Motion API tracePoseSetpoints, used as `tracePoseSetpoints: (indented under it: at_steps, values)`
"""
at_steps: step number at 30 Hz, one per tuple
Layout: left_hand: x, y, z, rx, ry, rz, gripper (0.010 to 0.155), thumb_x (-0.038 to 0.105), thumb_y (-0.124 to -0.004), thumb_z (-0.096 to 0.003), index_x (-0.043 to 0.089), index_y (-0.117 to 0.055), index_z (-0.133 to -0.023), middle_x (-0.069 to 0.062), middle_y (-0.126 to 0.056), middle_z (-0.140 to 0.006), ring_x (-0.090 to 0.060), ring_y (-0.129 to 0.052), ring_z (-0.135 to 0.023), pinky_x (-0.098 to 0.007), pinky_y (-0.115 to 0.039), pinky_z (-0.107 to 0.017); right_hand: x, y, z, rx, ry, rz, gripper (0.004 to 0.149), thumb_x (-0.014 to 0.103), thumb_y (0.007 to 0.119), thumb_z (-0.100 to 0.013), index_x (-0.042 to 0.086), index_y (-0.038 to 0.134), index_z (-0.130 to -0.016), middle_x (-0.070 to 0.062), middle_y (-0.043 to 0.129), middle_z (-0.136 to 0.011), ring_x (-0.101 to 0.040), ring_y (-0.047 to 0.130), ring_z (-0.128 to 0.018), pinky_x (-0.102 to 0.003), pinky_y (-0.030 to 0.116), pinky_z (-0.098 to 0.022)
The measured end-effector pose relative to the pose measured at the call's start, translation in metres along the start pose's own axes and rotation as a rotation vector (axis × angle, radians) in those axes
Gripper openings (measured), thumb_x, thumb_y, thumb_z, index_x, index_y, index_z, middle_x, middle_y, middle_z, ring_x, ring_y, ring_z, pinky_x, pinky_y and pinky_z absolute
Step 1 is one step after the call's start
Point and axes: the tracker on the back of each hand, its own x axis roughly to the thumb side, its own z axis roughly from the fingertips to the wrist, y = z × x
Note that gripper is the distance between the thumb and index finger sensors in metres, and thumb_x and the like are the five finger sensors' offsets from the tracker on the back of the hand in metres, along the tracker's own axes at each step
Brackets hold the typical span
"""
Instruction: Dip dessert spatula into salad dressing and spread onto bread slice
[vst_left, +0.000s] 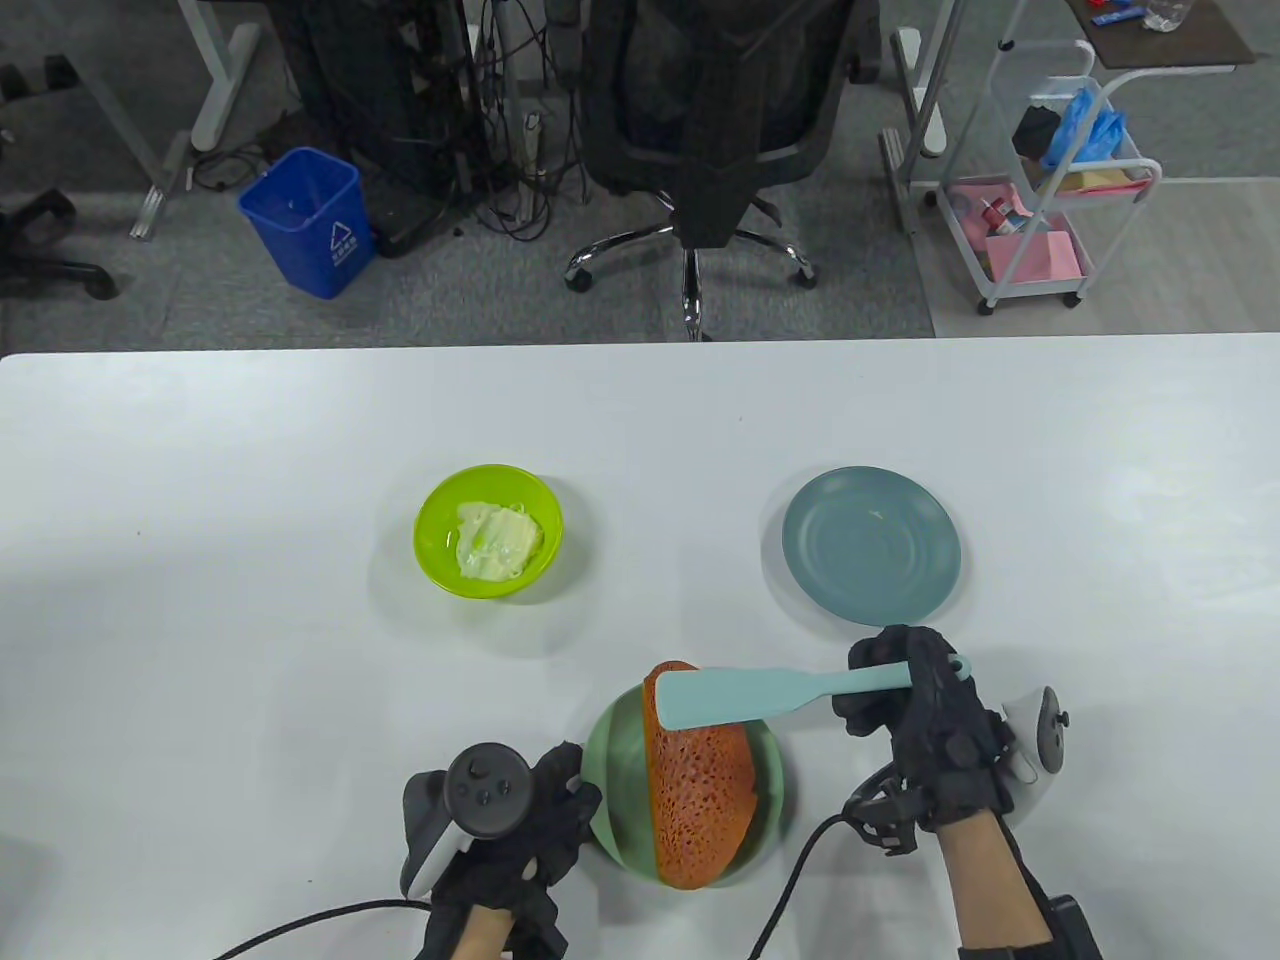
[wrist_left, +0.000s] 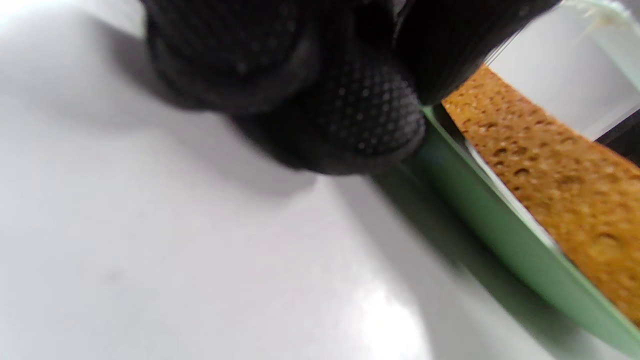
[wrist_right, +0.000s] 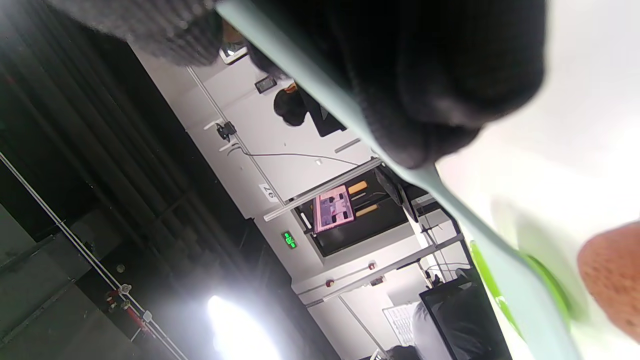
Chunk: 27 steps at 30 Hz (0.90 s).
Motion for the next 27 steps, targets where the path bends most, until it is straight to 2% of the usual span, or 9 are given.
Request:
tracePoseSetpoints:
  at_steps: [17, 27]
  values:
    - [0.000, 0.000, 0.000, 0.001, 0.001, -0.001, 0.058, 0.041, -0.079, -0.0620, 0.006, -0.070, -0.107, 0.005, -0.102, -0.062, -0.008, -0.110, -0.033, -0.026, -0.096, -0.026, -0.001, 0.000, 0.012, -0.018, -0.051, 0.144, 0.040, 0.045, 0.071, -0.063, 0.011, 0.073, -0.084, -0.023, 0.080, -0.076, -0.046, 0.099, -0.033, -0.039, 0.089, -0.021]
    - [0.000, 0.000, 0.000, 0.002, 0.001, -0.002, 0.058, 0.041, -0.079, -0.0620, 0.006, -0.070, -0.107, 0.005, -0.101, -0.062, -0.008, -0.110, -0.033, -0.026, -0.096, -0.026, -0.001, -0.001, 0.012, -0.015, -0.064, 0.197, 0.039, 0.044, 0.070, -0.063, 0.011, 0.074, -0.083, -0.023, 0.080, -0.075, -0.047, 0.098, -0.033, -0.040, 0.087, -0.020]
